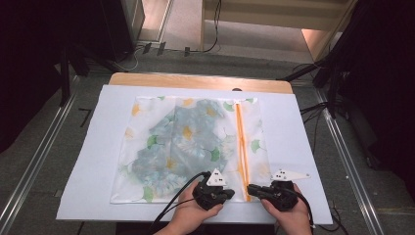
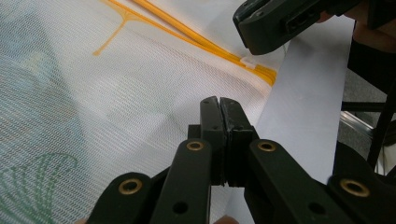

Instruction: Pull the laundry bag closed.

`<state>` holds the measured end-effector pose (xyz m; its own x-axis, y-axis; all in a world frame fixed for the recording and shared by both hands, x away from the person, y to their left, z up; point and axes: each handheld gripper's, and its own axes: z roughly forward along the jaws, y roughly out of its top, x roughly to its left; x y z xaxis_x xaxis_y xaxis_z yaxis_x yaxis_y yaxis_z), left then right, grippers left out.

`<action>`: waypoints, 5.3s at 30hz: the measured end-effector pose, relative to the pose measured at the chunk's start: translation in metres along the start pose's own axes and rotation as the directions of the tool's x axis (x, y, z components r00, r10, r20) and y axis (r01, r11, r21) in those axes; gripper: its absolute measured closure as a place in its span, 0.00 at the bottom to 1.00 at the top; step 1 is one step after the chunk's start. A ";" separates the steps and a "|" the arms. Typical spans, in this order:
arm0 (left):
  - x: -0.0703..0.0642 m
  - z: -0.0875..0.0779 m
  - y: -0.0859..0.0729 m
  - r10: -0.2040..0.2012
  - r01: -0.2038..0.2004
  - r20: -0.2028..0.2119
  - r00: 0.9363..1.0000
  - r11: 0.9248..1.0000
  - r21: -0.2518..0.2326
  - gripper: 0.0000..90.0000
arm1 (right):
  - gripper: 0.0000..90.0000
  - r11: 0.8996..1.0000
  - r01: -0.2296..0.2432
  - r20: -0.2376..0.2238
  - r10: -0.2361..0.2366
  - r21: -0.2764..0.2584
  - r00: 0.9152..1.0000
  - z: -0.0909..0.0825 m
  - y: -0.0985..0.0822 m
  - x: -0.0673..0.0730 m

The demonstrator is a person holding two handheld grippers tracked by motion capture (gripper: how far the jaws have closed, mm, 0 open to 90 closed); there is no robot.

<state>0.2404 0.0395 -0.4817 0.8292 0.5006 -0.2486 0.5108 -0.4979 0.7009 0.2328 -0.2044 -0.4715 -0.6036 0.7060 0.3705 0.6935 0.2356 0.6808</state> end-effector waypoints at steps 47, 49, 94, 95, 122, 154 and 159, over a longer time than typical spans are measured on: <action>-0.022 0.017 0.009 0.082 -0.082 -0.014 0.997 0.997 0.011 1.00 | 1.00 0.999 0.037 0.046 -0.038 0.025 0.998 0.007 0.001 0.003; -0.020 0.017 0.009 0.074 -0.074 0.001 0.997 0.997 0.008 1.00 | 1.00 0.999 0.039 0.054 -0.040 0.030 0.998 0.008 0.001 0.004; -0.019 0.016 0.009 0.069 -0.069 0.003 0.998 0.998 0.013 1.00 | 1.00 0.997 0.042 0.098 -0.036 -0.063 0.994 0.017 0.049 -0.025; -0.019 0.016 0.009 0.069 -0.069 0.002 0.998 0.998 0.012 1.00 | 1.00 0.997 0.043 0.100 -0.036 -0.066 0.994 0.017 0.052 -0.026; -0.018 0.016 0.008 0.064 -0.064 0.015 0.998 0.998 0.009 1.00 | 1.00 0.995 0.063 0.149 -0.052 -0.074 0.988 0.054 0.120 -0.059; -0.016 0.016 0.008 0.044 -0.045 0.029 0.999 0.999 0.005 1.00 | 0.91 0.973 0.227 0.196 -0.229 0.031 0.953 0.076 0.090 -0.055; -0.016 0.016 0.008 0.045 -0.045 0.028 0.999 0.999 0.005 1.00 | 0.94 0.988 0.154 0.171 -0.156 0.024 0.973 0.072 0.093 -0.061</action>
<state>0.2344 0.0162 -0.4828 0.8573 0.4576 -0.2359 0.4743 -0.5235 0.7079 0.3620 -0.1771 -0.4766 -0.6281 0.7643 0.1461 0.6013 0.3574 0.7146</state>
